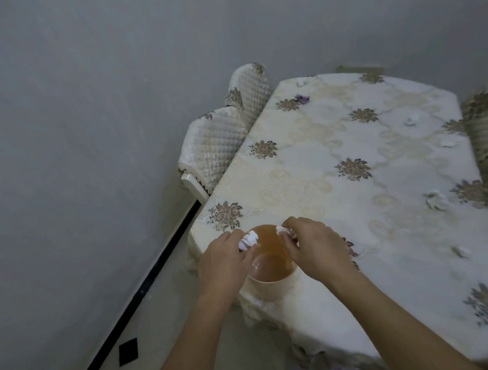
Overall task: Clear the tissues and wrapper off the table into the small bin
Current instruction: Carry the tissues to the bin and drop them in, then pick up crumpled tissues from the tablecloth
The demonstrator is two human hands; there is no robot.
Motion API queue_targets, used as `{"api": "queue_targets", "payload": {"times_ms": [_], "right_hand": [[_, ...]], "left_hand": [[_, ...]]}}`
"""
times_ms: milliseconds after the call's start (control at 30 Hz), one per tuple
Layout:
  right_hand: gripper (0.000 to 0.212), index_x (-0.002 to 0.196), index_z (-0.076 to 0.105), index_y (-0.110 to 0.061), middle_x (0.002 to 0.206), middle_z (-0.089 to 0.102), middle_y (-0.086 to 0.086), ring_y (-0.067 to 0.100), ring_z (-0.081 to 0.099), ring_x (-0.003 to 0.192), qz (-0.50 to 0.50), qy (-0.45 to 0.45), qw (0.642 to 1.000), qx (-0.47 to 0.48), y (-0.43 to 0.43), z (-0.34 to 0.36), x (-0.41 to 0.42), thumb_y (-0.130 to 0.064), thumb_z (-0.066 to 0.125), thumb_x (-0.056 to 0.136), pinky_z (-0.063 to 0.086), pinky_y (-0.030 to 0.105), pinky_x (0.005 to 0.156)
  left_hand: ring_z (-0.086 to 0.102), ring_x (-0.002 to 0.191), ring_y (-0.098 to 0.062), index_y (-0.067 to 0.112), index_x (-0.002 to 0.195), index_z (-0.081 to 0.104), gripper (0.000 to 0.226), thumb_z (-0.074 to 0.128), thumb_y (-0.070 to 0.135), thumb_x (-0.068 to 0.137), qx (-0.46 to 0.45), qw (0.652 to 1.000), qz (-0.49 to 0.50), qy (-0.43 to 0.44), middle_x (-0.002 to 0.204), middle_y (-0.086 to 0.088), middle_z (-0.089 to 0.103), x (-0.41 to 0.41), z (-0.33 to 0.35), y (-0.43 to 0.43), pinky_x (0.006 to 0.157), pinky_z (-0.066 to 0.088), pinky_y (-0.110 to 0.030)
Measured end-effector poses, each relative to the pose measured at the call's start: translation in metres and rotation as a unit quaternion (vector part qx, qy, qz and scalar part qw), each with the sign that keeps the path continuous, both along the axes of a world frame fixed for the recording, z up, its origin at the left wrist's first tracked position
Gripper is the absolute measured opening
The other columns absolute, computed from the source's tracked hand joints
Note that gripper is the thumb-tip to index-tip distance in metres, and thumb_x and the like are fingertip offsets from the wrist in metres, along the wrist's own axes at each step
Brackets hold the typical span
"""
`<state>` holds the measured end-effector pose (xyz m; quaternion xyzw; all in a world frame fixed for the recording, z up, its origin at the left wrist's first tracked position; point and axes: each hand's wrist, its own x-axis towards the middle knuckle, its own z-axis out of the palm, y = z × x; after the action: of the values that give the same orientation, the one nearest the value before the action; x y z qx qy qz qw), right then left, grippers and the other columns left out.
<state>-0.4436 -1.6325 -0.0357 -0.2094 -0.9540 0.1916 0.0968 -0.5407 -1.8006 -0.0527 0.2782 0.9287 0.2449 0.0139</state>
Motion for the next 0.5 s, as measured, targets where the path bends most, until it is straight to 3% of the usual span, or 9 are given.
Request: {"api": "queue_targets", "payload": {"times_ms": [133, 233, 500], "right_hand": [[0.03, 0.117, 0.058, -0.027, 0.107, 0.061, -0.004, 0.023, 0.058, 0.099, 0.04, -0.05, 0.997, 0.031, 0.001, -0.006, -0.004, -0.045, 0.043, 0.097, 0.049, 0.035, 0.069], [0.039, 0.124, 0.057, -0.025, 0.119, 0.059, -0.001, 0.025, 0.051, 0.111, 0.059, -0.068, 0.993, 0.072, 0.007, -0.014, -0.001, -0.046, 0.05, 0.092, 0.047, 0.038, 0.079], [0.048, 0.121, 0.063, -0.021, 0.118, 0.063, 0.001, 0.027, 0.056, 0.114, 0.048, 0.002, 0.994, 0.096, 0.013, -0.007, -0.004, -0.045, 0.05, 0.081, 0.048, 0.042, 0.086]], "left_hand": [[0.05, 0.115, -0.021, 0.033, 0.138, 0.044, 0.067, 0.055, 0.068, 0.083, -0.093, 0.995, -0.021, -0.006, 0.129, 0.004, 0.054, -0.006, -0.006, 0.007, 0.089, 0.047, -0.039], [0.04, 0.132, -0.019, 0.037, 0.145, 0.037, 0.075, 0.052, 0.073, 0.081, -0.091, 0.995, -0.03, 0.012, 0.145, 0.007, 0.044, -0.009, -0.01, 0.005, 0.101, 0.041, -0.044], [0.048, 0.128, -0.019, 0.031, 0.134, 0.053, 0.062, 0.05, 0.066, 0.083, -0.059, 0.99, -0.029, 0.124, 0.137, 0.006, 0.056, -0.011, -0.004, 0.005, 0.101, 0.041, -0.044]]}}
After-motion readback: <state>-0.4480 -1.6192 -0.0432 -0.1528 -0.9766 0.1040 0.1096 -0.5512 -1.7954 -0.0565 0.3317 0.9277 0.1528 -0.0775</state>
